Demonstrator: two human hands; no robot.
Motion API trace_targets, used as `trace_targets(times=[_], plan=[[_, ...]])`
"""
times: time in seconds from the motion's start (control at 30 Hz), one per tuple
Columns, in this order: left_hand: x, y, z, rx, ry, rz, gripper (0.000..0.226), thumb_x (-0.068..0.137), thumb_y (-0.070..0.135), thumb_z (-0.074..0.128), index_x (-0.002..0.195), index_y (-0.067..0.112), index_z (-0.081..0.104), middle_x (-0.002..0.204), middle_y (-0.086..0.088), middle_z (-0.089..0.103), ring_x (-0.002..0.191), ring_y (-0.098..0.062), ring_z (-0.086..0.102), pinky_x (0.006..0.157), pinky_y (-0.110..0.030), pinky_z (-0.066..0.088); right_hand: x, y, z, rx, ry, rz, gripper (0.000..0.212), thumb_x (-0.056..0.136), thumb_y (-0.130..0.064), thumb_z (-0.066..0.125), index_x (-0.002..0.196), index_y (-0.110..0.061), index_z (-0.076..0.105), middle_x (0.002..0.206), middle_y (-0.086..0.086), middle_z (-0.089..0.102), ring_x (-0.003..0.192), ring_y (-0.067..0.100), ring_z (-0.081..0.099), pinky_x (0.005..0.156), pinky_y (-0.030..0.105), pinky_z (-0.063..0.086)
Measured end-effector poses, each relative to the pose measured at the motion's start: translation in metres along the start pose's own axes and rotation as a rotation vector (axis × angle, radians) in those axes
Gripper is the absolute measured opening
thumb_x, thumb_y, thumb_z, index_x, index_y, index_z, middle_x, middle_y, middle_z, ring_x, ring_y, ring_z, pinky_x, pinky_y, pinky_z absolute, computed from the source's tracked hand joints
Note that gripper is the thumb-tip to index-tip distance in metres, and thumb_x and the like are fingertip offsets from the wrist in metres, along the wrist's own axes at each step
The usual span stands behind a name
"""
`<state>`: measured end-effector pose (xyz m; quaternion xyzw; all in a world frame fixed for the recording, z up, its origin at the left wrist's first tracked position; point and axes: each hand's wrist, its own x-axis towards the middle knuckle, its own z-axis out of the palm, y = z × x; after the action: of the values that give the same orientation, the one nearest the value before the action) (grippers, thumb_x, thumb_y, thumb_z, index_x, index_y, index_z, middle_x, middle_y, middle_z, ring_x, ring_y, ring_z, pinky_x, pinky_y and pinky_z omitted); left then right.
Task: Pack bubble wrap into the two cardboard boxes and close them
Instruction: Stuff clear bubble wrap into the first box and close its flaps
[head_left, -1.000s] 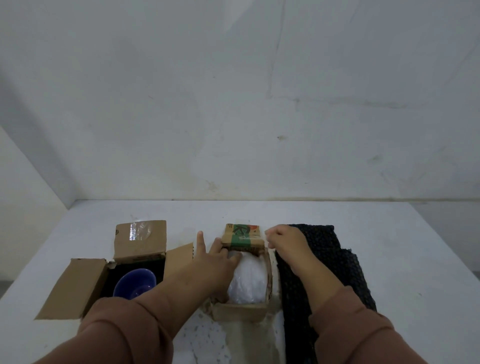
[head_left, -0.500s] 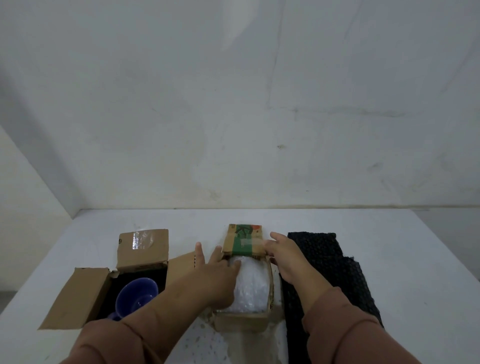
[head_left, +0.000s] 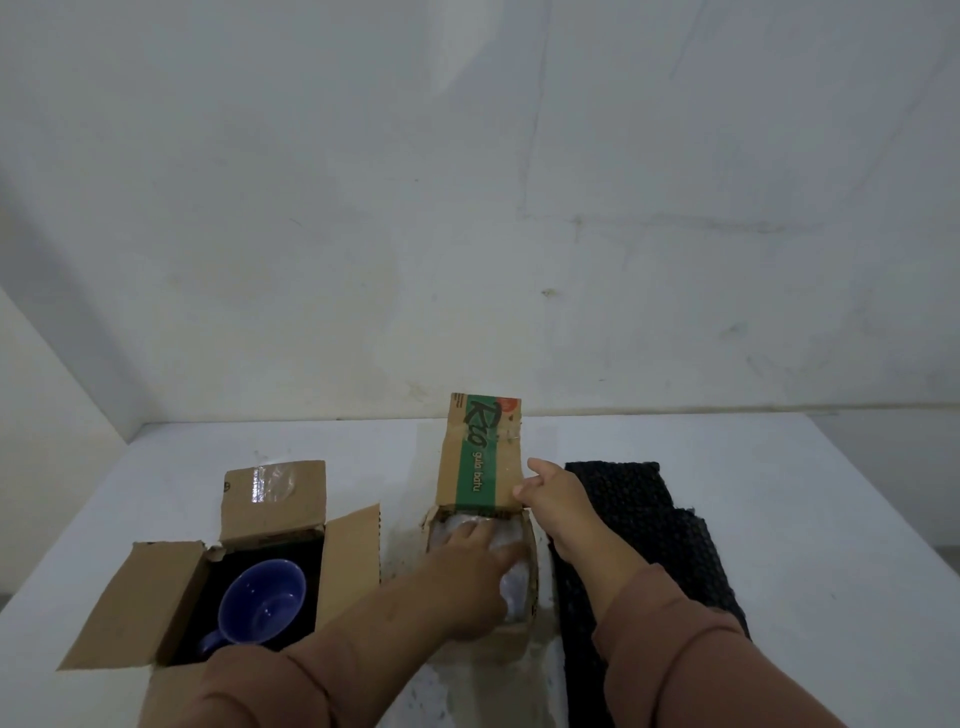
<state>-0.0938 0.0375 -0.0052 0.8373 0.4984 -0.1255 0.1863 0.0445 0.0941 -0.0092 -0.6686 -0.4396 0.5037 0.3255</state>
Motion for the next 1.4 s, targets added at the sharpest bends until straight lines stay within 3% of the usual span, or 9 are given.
trace_targets(times=[0.23,0.37,0.5,0.6,0.77,0.9,1.07,1.2,1.4], plan=[[-0.001,0.004,0.01,0.045,0.039,-0.035,0.067,0.091,0.03,0.05,0.149,0.03,0.016,0.16,-0.012,0.005,0.147,-0.033,0.0,0.118,-0.048,0.007,0.0,-0.003,-0.001,-0.003,0.012,-0.013,0.05,0.091,-0.009,0.055,0.139,-0.009,0.04,0.107,0.009,0.058,0.103,0.021,0.056,0.09,0.027,0.042],[-0.006,0.005,0.005,-0.046,0.036,-0.03,0.072,0.09,0.025,0.052,0.151,0.026,0.013,0.161,-0.01,0.001,0.148,-0.03,-0.004,0.119,-0.045,0.002,-0.004,-0.006,-0.004,-0.038,0.019,-0.064,0.037,0.09,-0.018,0.056,0.128,-0.016,0.055,0.109,0.011,0.066,0.101,0.024,0.063,0.096,0.042,0.05],[-0.02,-0.002,-0.006,-0.607,0.233,-0.115,0.062,0.086,0.001,0.049,0.143,0.017,0.034,0.153,-0.003,0.026,0.139,-0.018,0.025,0.108,-0.017,0.021,-0.011,-0.008,-0.007,0.002,0.035,-0.096,0.025,0.093,-0.021,0.053,0.114,-0.013,0.063,0.113,0.005,0.065,0.099,0.021,0.064,0.088,0.037,0.055],[-0.039,-0.006,-0.017,-0.862,0.517,-0.247,0.041,0.088,-0.004,0.042,0.124,0.015,0.05,0.121,0.0,0.048,0.118,-0.015,0.046,0.088,-0.017,0.032,-0.02,-0.007,-0.01,0.006,0.036,-0.106,0.022,0.095,-0.021,0.05,0.103,-0.01,0.066,0.102,0.005,0.066,0.086,0.018,0.063,0.07,0.025,0.052],[-0.064,0.002,-0.029,-1.402,0.394,-0.426,0.037,0.102,0.037,0.032,0.133,0.022,0.044,0.138,-0.005,0.048,0.127,-0.025,0.046,0.108,-0.038,0.036,-0.035,0.002,-0.012,0.058,-0.011,-0.086,0.013,0.094,-0.022,0.052,0.093,-0.018,0.065,0.089,0.002,0.061,0.079,0.015,0.057,0.072,0.031,0.047],[-0.071,0.003,-0.036,-1.826,0.354,-0.504,0.048,0.098,0.052,0.026,0.085,0.017,0.057,0.089,-0.007,0.064,0.083,-0.021,0.06,0.08,-0.038,0.051,-0.048,0.011,-0.014,0.067,-0.051,-0.077,0.021,0.093,-0.022,0.055,0.109,-0.013,0.065,0.092,0.001,0.061,0.082,0.015,0.057,0.069,0.024,0.048],[-0.07,0.002,-0.025,-1.826,0.346,-0.499,0.045,0.1,0.042,0.036,0.104,0.01,0.068,0.104,-0.014,0.07,0.097,-0.029,0.065,0.081,-0.04,0.055,-0.062,0.017,-0.013,-0.005,-0.001,-0.122,0.018,0.089,-0.003,0.056,0.101,-0.005,0.07,0.089,0.001,0.067,0.075,0.007,0.06,0.062,0.013,0.052],[-0.072,0.001,-0.017,-1.725,0.384,-0.543,0.032,0.099,0.019,0.039,0.101,0.005,0.068,0.096,-0.015,0.07,0.087,-0.029,0.063,0.067,-0.033,0.05,-0.072,0.022,-0.009,-0.197,0.062,-0.174,0.025,0.089,-0.006,0.055,0.11,-0.01,0.069,0.115,0.008,0.066,0.105,0.019,0.061,0.097,0.031,0.048],[-0.074,0.005,-0.016,-1.614,0.398,-0.533,0.035,0.1,0.015,0.034,0.09,0.01,0.067,0.085,-0.009,0.069,0.076,-0.024,0.063,0.058,-0.029,0.05,-0.083,0.027,0.0,-0.174,0.084,-0.127,0.035,0.089,-0.006,0.044,0.112,-0.015,0.068,0.109,0.0,0.062,0.106,0.016,0.056,0.097,0.025,0.042]])
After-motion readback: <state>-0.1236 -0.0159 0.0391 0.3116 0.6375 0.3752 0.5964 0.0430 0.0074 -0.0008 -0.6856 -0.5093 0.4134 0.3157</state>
